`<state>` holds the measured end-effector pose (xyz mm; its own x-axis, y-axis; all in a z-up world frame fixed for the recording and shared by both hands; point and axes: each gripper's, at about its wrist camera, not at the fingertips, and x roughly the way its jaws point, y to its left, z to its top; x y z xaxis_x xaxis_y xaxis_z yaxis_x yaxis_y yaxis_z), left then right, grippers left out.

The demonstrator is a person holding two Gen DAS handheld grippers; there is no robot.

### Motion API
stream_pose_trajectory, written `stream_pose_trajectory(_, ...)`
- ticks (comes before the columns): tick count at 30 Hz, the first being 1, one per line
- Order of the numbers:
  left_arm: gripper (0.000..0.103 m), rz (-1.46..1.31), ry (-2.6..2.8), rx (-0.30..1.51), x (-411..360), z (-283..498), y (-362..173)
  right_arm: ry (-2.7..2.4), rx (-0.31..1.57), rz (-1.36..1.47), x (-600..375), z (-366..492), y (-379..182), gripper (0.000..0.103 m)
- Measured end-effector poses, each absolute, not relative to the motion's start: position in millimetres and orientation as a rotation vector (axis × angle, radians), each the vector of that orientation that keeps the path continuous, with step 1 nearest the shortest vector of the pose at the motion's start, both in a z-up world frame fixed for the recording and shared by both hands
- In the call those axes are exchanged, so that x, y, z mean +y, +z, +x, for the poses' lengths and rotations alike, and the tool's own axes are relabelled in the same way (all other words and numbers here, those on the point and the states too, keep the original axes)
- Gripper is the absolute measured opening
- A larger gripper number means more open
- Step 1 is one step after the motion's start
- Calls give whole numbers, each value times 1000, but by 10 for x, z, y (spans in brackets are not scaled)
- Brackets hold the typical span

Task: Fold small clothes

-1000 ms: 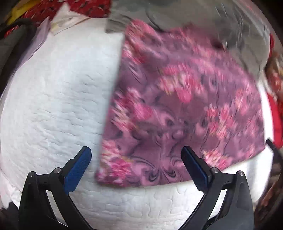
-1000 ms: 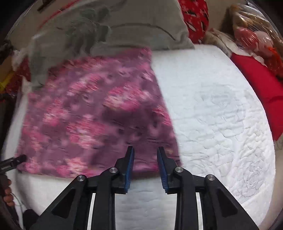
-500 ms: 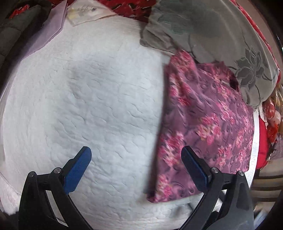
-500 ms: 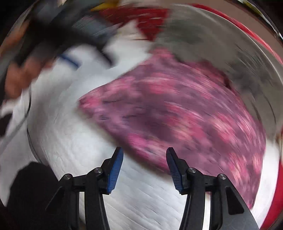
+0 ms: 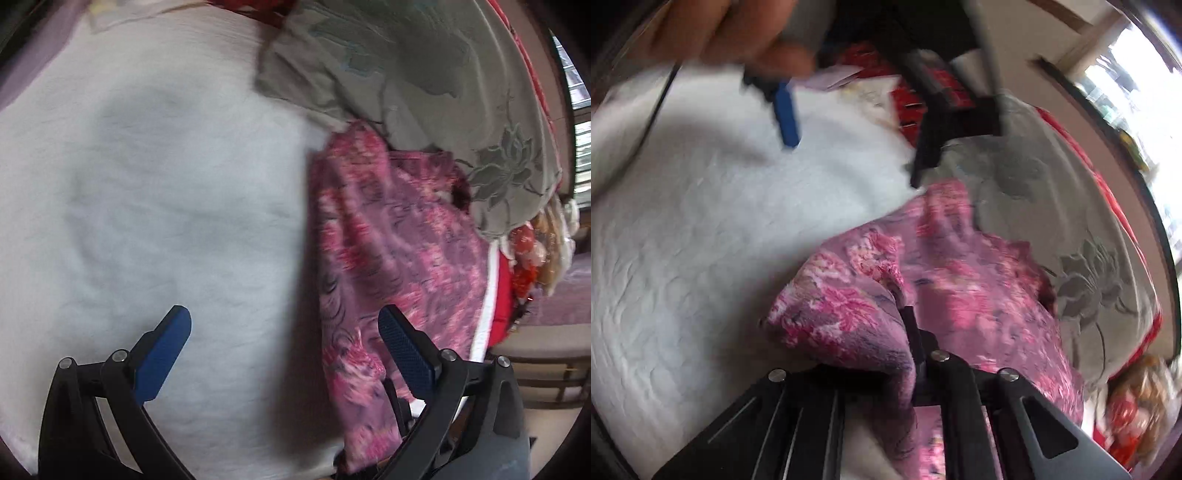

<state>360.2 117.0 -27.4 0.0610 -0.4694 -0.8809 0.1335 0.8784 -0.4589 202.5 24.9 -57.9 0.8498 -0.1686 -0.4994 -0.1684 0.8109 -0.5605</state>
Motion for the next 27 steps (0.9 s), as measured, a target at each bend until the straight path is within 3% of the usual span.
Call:
stream_pose_trajectory(7,101,-254,-567,1470,536,3641,-313,-7,487,-503,13,1875,-248,5)
stream_pose_trajectory(8,93,-229,-574,1466,449,3640,-300,0,488,-486,-32,1887,-235,5)
stream_pose_trajectory(9,68,-204,-580,1458,346,3632,-283,6,490,-470,-56,1886,-226,5)
stream_pose_trajectory(11,34,-184,-581,1480,240,3625,-295,17,491,-430,-95,1853,-203,5)
stream_pose_trajectory(13,21,-193,-563,1480,200,3618,-279,20,492,-401,-129,1821,-209,5)
stream_pose_trajectory(27,16,-87,-582,1366,-504,3322,440,21,477,60,-1008,1538,206,5)
